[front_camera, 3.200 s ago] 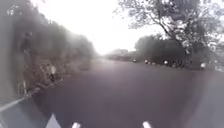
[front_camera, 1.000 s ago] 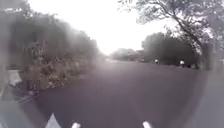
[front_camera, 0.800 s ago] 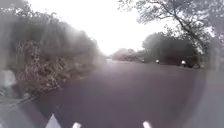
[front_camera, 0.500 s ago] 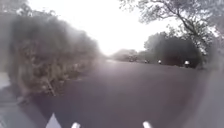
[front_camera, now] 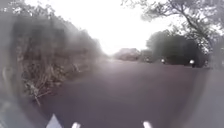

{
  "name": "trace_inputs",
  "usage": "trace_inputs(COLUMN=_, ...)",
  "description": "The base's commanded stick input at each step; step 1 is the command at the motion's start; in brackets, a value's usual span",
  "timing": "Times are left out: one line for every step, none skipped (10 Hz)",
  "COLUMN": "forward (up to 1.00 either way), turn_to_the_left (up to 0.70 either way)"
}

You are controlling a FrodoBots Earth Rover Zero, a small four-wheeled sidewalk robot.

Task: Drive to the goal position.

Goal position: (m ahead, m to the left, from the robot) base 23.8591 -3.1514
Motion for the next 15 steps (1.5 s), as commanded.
trace_inputs(forward=0.7, turn_to_the_left=0.0)
trace_inputs(forward=0.7, turn_to_the_left=0.0)
trace_inputs(forward=0.7, turn_to_the_left=0.0)
trace_inputs(forward=0.7, turn_to_the_left=0.0)
trace_inputs(forward=0.7, turn_to_the_left=0.0)
trace_inputs(forward=0.7, turn_to_the_left=0.0)
trace_inputs(forward=0.7, turn_to_the_left=0.0)
trace_inputs(forward=0.7, turn_to_the_left=0.0)
trace_inputs(forward=0.7, turn_to_the_left=0.0)
trace_inputs(forward=0.7, turn_to_the_left=0.0)
trace_inputs(forward=0.7, turn_to_the_left=0.0)
trace_inputs(forward=0.7, turn_to_the_left=0.0)
trace_inputs(forward=0.7, turn_to_the_left=0.0)
trace_inputs(forward=0.7, turn_to_the_left=0.0)
trace_inputs(forward=0.7, turn_to_the_left=0.0)
